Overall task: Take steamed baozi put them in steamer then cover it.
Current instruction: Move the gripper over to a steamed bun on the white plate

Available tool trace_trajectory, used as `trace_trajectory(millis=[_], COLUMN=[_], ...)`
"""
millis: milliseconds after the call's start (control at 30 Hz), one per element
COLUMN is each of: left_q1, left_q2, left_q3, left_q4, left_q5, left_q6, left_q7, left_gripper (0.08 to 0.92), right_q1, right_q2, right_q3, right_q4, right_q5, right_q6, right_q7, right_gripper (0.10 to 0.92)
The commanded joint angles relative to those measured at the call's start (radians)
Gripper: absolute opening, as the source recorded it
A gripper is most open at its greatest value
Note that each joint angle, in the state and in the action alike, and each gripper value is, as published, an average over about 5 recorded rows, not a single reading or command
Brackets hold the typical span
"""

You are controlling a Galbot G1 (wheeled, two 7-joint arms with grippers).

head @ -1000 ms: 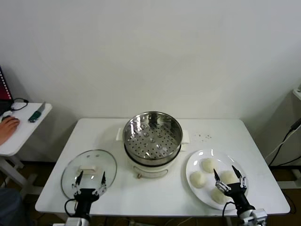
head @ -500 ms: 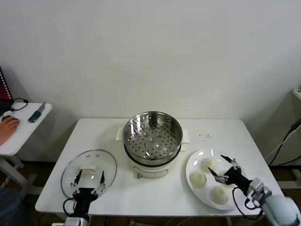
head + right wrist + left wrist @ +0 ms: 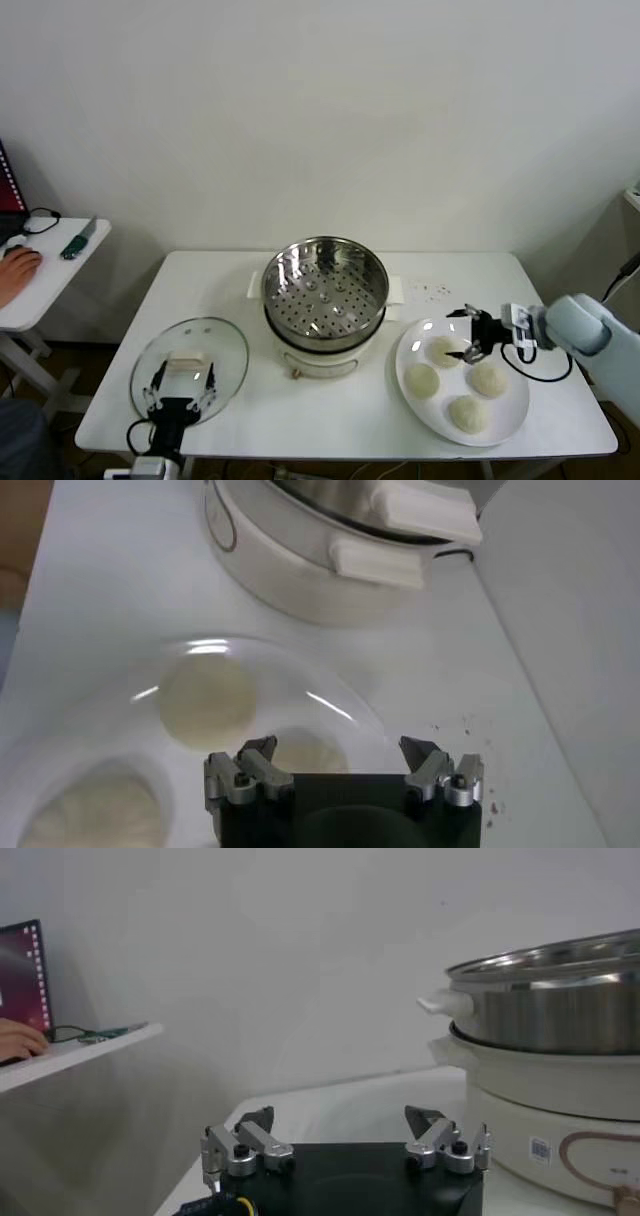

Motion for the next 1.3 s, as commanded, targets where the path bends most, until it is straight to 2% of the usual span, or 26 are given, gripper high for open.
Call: trace_trajectory(millis=[33, 233, 500, 1300], left_q1=[-0.007, -0.016, -0.020, -0.023], left_q2=[0.002, 0.000, 0.006, 0.007], left_q3=[0.005, 0.009, 0.004, 0.001], left_q4=[0.006, 0.006, 0.007, 0.012], left_q5=[0.001, 0.009, 0.013, 0.020], left_q6=[0.009, 0.017, 0.026, 0.030], left_q7=[-0.002, -0.003, -0.004, -0.011], left_gripper=[0.823, 0.823, 0.823, 0.823], right_q1=[0.677, 0.657, 0.558, 0.503], right_q2=[-0.022, 0.051, 0.139, 0.229], right_q3=[-0.827, -0.888, -0.809, -0.769], right_q4=[-0.136, -0.171, -0.216, -0.281], right_q5=[0.048, 0.072, 0.078, 0.088], right_q6=[-0.040, -0.071, -0.098, -0.092], right_q7=[-0.103, -0.086, -0.059, -0.048], right_gripper=[0.823, 0.823, 0.823, 0.823])
